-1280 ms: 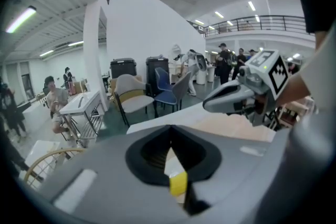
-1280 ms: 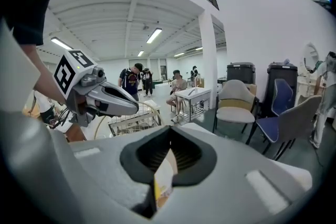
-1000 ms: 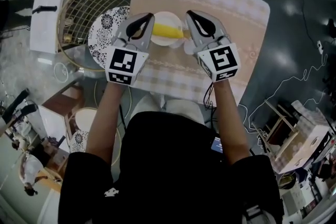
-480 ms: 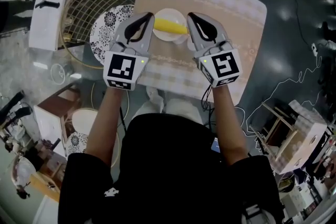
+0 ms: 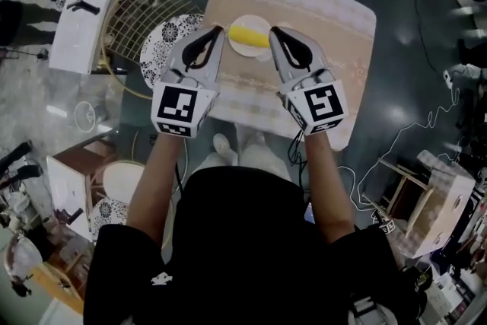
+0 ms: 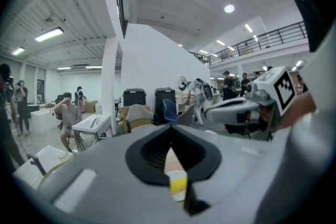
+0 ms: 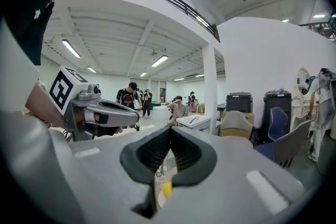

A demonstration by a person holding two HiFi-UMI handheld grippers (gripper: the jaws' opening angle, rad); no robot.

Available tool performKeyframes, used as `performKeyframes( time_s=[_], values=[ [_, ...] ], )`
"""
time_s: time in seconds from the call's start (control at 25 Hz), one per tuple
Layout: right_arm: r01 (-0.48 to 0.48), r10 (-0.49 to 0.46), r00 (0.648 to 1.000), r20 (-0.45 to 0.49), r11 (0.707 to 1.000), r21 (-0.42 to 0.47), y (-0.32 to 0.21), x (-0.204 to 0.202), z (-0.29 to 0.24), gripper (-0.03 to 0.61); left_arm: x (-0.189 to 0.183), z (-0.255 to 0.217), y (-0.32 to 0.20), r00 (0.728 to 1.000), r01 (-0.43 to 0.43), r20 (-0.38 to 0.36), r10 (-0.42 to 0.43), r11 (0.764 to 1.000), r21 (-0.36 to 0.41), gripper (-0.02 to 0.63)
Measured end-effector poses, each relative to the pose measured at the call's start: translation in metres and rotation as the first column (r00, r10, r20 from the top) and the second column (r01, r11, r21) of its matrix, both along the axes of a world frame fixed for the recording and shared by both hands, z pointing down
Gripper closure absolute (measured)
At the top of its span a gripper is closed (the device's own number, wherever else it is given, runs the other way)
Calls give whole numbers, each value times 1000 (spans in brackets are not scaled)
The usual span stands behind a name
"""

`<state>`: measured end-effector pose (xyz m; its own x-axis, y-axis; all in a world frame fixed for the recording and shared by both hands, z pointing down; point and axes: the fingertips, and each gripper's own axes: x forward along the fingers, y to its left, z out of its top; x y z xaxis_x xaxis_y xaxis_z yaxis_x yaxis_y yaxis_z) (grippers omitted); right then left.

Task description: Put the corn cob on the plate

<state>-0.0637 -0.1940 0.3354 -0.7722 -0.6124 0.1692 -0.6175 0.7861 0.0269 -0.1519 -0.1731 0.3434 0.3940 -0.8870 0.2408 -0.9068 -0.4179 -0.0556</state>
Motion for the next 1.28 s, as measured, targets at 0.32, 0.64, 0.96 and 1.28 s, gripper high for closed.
performKeyframes(
  time_s=[0.32, 0.64, 0.96, 1.28],
  values=[
    [-9, 6, 999, 36, 998, 65, 70, 9, -47, 577, 18, -41, 61, 1000, -5, 13, 4, 998, 70, 606],
    [-26, 19, 998, 55, 991, 128, 135, 5, -78, 577, 20, -69, 118, 999, -40, 16, 38, 990, 137, 606],
    [-26, 16, 998, 58, 984, 175, 193, 3, -103, 577, 24, -97, 168, 999, -54, 5, 54, 980, 191, 606],
    [-25, 14, 998, 56, 979, 200, 219, 8, -120, 577, 35, -112, 193, 997, -72, -1, 74, 976, 206, 606]
  ],
)
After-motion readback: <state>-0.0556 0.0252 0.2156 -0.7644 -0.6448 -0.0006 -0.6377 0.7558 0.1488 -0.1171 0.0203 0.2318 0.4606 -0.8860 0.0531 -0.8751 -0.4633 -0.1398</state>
